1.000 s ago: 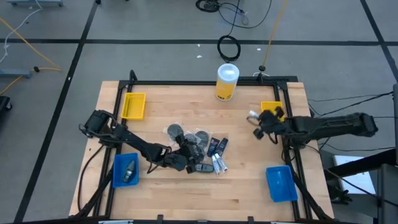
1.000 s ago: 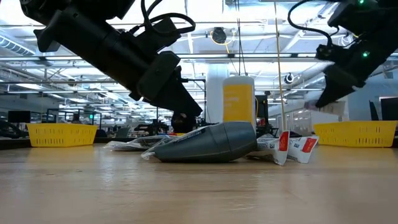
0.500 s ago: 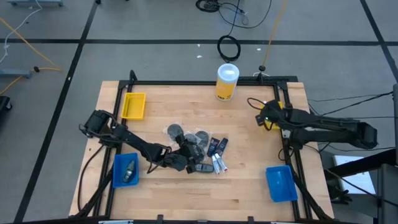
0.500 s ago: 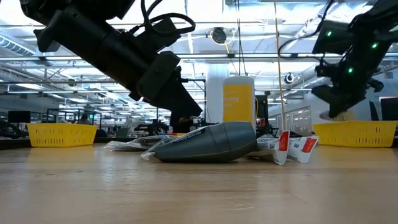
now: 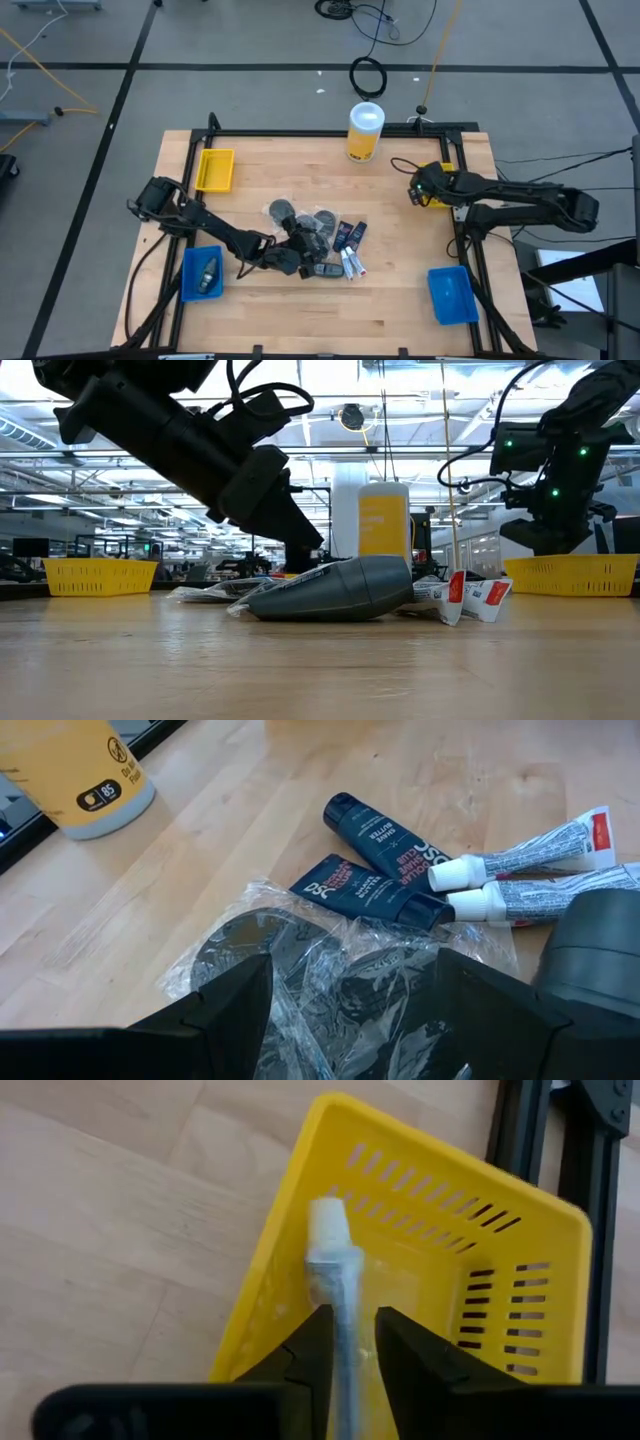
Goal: Pick & Place Travel size toiletries
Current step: Put the white toothpaste into the right yellow bin
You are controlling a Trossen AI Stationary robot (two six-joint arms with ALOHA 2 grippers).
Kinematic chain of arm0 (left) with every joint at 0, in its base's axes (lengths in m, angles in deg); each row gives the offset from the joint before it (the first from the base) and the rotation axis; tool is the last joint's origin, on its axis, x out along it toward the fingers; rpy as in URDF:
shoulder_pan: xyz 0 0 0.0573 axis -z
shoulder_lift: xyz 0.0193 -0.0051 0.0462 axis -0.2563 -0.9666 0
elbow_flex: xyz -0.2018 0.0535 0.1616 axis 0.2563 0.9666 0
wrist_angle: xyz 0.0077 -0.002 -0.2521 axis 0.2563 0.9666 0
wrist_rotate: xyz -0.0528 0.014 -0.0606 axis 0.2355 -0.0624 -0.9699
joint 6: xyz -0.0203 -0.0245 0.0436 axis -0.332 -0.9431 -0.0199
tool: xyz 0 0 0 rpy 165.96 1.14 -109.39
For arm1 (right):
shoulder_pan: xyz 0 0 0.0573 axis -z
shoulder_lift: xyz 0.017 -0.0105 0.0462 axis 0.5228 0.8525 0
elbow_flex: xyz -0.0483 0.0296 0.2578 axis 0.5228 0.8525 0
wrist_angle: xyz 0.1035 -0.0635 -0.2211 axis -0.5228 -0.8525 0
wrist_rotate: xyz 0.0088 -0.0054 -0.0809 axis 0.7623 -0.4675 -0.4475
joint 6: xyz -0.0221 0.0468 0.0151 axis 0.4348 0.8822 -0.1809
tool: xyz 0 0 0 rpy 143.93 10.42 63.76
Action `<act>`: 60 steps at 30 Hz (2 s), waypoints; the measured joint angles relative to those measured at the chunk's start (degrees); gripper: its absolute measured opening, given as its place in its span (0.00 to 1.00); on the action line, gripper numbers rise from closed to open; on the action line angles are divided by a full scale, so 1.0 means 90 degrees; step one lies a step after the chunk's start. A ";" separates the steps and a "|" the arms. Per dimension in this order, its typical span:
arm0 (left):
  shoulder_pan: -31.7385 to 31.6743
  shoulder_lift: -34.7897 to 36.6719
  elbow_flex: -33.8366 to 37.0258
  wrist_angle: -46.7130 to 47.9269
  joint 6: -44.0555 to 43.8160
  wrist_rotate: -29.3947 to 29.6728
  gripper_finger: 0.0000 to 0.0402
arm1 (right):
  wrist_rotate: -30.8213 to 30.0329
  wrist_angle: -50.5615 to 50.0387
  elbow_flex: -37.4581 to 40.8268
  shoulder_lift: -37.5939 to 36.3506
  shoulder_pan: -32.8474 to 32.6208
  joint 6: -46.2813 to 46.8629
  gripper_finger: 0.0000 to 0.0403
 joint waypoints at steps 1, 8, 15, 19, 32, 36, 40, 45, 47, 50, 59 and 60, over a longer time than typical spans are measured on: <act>-0.0002 0.0000 0.0000 0.0014 -0.0025 0.0000 0.69 | 0.0000 0.0002 0.0000 -0.0014 0.0000 -0.0003 0.21; -0.0002 0.0000 -0.0002 0.0057 -0.0093 0.0000 0.69 | -0.0020 0.0147 0.0000 -0.0328 -0.0002 -0.0317 0.37; -0.0001 0.0002 -0.0002 0.0059 -0.0095 0.0001 0.69 | -0.0004 0.0279 -0.0004 -0.1300 -0.0246 -0.0664 0.40; -0.0002 0.0002 -0.0002 0.0059 -0.0100 0.0002 0.69 | 0.0311 0.0529 -0.0013 -0.1927 -0.0646 -0.0979 0.37; -0.0002 0.0002 -0.0002 0.0045 -0.0127 0.0002 0.69 | 0.3194 0.5371 0.1322 -0.2280 -0.1866 -0.2421 0.35; -0.0002 0.0002 -0.0002 0.0045 -0.0129 0.0002 0.69 | 0.3958 0.7635 0.2112 -0.2110 -0.2034 -0.3068 0.35; -0.0002 0.0002 -0.0002 0.0045 -0.0127 0.0002 0.69 | 0.5438 0.9277 0.2710 -0.1929 -0.2166 -0.3767 0.35; 0.0000 0.0002 -0.0002 0.0042 -0.0124 0.0005 0.69 | 0.6675 0.9647 0.2866 -0.1693 -0.2704 -0.3900 0.35; -0.0002 0.0002 -0.0002 0.0035 -0.0122 0.0005 0.69 | 0.6387 0.9665 0.2866 -0.1556 -0.3046 -0.4010 0.35; -0.0002 0.0002 -0.0002 0.0028 -0.0122 0.0007 0.69 | 0.5539 0.9721 0.2868 -0.1224 -0.3589 -0.4050 0.38; -0.0002 0.0002 -0.0002 0.0025 -0.0134 0.0007 0.69 | 0.3540 0.8947 0.2205 0.0271 -0.4761 -0.3871 0.60; -0.0002 0.0002 -0.0002 0.0025 -0.0134 0.0007 0.69 | 0.3273 0.8851 0.1992 0.0477 -0.4846 -0.3943 0.62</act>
